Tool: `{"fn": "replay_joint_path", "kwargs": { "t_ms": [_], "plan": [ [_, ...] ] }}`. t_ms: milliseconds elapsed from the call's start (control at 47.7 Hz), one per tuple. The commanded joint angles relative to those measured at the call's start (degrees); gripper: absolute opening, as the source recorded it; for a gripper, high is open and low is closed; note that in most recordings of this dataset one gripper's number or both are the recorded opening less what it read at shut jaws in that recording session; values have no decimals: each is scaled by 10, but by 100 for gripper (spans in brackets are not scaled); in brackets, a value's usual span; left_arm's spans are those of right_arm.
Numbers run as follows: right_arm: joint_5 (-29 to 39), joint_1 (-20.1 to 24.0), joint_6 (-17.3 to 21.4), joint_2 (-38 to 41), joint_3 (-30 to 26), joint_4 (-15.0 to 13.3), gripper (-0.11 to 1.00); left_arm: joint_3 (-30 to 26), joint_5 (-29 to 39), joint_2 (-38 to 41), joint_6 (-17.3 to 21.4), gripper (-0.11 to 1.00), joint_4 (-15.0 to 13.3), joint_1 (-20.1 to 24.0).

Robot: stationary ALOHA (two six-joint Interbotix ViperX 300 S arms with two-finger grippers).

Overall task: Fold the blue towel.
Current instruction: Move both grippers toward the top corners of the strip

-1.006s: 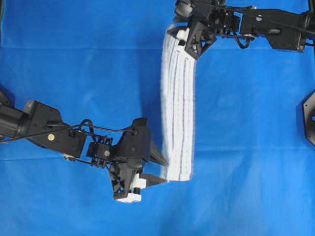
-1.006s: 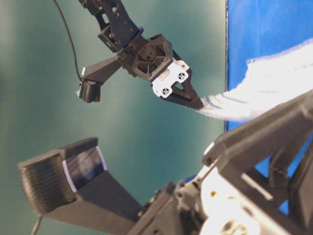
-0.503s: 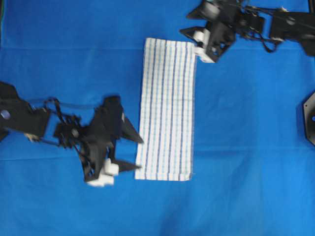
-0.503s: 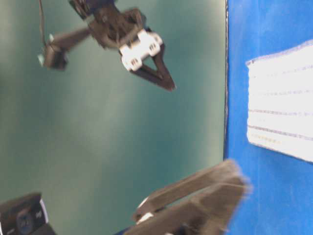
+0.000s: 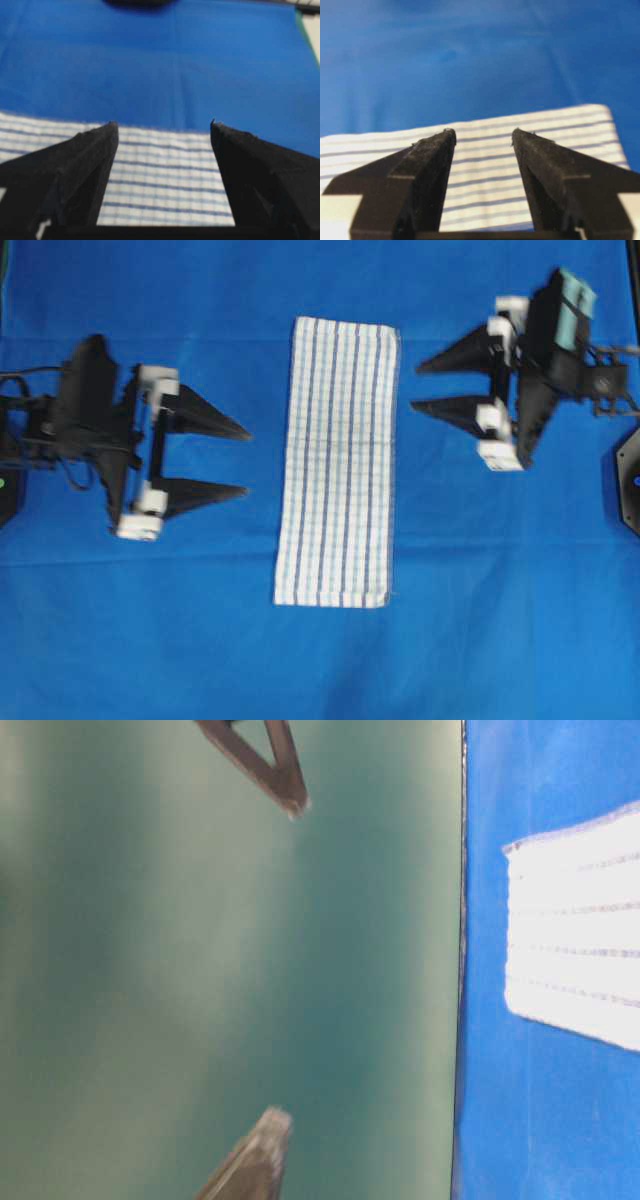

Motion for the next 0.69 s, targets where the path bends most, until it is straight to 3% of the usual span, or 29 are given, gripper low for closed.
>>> {"fn": "replay_joint_path", "kwargs": {
  "t_ms": [0, 482, 671],
  "plan": [
    [-8, 17, 5, -25, 4, 4, 56, 7, -9, -28, 1, 67, 1, 4],
    [-8, 19, 8, -22, 11, 4, 56, 9, -10, -27, 1, 67, 1, 19],
    [-9, -10, 7, -16, 7, 2, 57, -12, -11, 10, 11, 70, 1, 35]
  ]
}}
